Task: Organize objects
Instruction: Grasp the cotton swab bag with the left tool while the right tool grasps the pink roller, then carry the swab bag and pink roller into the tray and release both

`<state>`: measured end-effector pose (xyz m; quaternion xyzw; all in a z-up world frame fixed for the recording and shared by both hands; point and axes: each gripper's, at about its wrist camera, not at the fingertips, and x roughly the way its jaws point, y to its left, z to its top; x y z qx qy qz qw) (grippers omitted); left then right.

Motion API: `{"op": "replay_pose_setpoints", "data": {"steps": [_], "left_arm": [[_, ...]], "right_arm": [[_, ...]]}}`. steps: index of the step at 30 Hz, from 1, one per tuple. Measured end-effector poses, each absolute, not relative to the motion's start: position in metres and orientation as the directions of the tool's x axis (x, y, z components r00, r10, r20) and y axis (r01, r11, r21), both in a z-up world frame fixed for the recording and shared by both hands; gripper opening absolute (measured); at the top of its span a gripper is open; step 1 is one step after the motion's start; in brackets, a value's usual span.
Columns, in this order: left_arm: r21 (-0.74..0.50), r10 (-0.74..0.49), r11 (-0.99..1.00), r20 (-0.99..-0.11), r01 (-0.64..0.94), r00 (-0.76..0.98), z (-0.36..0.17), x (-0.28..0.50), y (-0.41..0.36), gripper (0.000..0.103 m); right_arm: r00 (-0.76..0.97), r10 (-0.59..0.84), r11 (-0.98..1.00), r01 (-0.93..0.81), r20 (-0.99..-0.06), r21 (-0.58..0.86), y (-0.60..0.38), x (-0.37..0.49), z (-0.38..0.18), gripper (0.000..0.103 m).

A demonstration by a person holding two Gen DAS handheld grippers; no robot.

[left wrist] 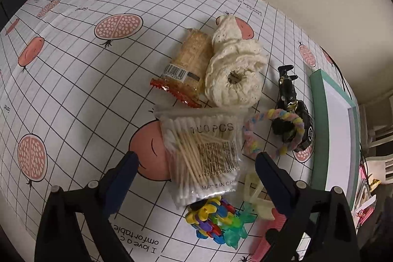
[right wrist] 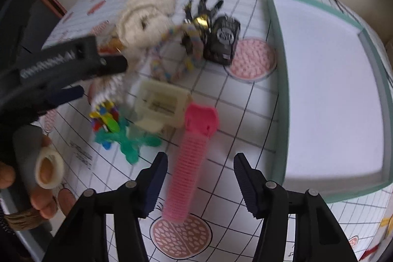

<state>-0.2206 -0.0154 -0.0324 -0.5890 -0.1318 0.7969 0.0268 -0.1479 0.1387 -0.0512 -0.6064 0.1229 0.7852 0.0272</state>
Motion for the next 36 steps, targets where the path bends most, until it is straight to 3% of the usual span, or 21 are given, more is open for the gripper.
{"op": "replay_pose_setpoints", "data": {"steps": [5, 10, 15, 18, 26, 36], "left_arm": [[-0.24, 0.199, -0.965, -0.932, 0.104, -0.303, -0.033, -0.222, -0.014, 0.09], [-0.246, 0.206, -0.963, -0.934, 0.109, -0.291, -0.036, -0.223, -0.017, 0.076], [-0.257, 0.218, -0.961, -0.932, 0.105, -0.289, -0.033, -0.222, -0.021, 0.053], [-0.259, 0.218, -0.96, -0.93, 0.105, -0.296, -0.03, -0.22, -0.024, 0.048], [-0.253, 0.205, -0.96, -0.926, 0.118, -0.318, -0.015, -0.214, -0.036, 0.044], [-0.342, 0.264, -0.928, -0.884, 0.149, -0.385, 0.024, -0.19, -0.04, 0.044]], "right_arm": [[-0.256, -0.098, -0.972, -0.184, -0.962, 0.148, 0.136, -0.149, -0.053, 0.054], [-0.257, -0.09, -0.976, -0.171, -0.962, 0.137, 0.135, -0.147, -0.049, 0.042], [-0.257, -0.103, -0.973, -0.175, -0.961, 0.151, 0.14, -0.146, -0.044, 0.031], [-0.257, -0.12, -0.968, -0.184, -0.959, 0.17, 0.144, -0.145, -0.041, 0.027], [-0.286, -0.124, -0.964, -0.19, -0.95, 0.184, 0.154, -0.139, -0.024, 0.026], [-0.393, -0.116, -0.972, -0.144, -0.912, 0.186, 0.16, -0.125, 0.013, 0.026]]}}
